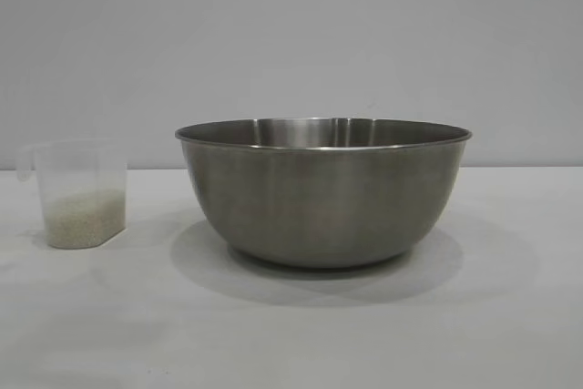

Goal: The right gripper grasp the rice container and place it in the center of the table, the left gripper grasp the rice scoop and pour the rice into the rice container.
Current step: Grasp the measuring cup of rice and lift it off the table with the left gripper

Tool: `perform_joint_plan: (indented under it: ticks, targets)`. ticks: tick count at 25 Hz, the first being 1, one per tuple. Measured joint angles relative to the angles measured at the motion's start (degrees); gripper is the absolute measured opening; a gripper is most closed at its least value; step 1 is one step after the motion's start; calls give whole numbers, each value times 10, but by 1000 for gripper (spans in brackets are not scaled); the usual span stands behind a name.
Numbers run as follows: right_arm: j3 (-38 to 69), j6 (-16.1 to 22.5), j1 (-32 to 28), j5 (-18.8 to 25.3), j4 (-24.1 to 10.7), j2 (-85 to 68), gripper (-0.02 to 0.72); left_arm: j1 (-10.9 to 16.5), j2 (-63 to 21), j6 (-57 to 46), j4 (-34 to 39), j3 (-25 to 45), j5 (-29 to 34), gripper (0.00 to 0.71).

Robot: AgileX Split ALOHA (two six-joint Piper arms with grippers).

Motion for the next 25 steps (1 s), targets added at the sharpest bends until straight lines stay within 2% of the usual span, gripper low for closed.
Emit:
perform_joint_plan:
  ticks: [7,9,12,14,16,21,25]
  targets:
    - [0,0,0,0,0,0,574,0,0,-235,0,0,131,375]
    - [0,0,0,0,0,0,574,0,0,-257,0,0,191,375]
    - [0,0,0,0,0,0,574,0,0,-237,22,0,327,375]
    - [0,0,0,0,0,0,574,0,1,-227,72,-8,405,375]
    - [0,0,0,-1,0,0,574,0,3,-222,158,-25,441,375]
    - [0,0,0,-1,0,0,574,0,7,-231,368,-75,458,375]
    - [0,0,0,-1,0,0,574,0,7,-257,514,-103,421,375]
